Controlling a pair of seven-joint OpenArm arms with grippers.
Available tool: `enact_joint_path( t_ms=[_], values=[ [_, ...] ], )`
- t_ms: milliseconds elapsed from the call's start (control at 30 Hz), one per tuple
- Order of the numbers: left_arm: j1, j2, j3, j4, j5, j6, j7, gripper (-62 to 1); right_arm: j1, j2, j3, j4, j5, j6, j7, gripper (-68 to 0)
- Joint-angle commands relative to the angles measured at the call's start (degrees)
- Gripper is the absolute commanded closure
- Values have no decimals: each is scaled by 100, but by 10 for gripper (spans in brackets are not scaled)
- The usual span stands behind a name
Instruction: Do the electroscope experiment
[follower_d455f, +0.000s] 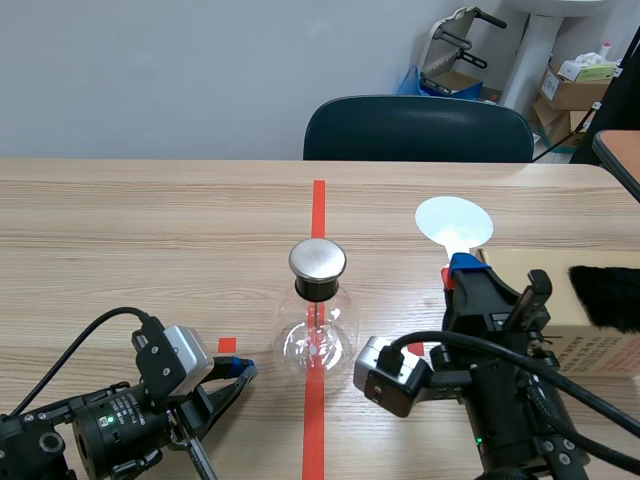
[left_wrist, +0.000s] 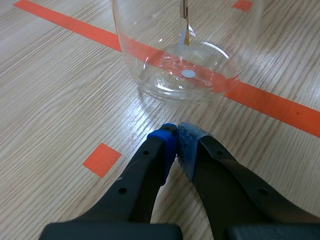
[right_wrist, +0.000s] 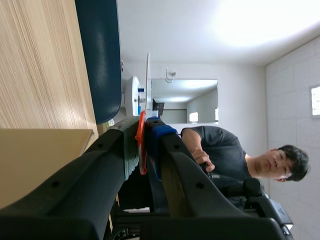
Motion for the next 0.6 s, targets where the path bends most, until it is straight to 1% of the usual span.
enact_joint_path(
  t_ms=[0, 100, 167, 233, 400, 567],
  values=[
    [-15, -17, -33, 90, -44, 2, -98, -31, 68, 31, 37, 140, -4, -332, 0, -15],
    [-15, -17, -33, 90, -48, -9, -98, -31, 68, 31, 37, 140, -4, -332, 59, -15],
    [-15, -17, -33, 92, -114, -17, -118, -31, 68, 33, 37, 140, -4, -332, 57, -15],
    [-15, -17, -33, 92, -151, -26, -256, -31, 68, 33, 37, 140, -4, -332, 57, -15],
    [-15, -17, -33, 92, -149, -271, -708, -31, 68, 35, 48, 140, -4, -332, 33, -15],
    [0, -15, -33, 92, -149, -452, -892, -31, 66, 35, 48, 140, -4, -332, -9, -15]
  ],
)
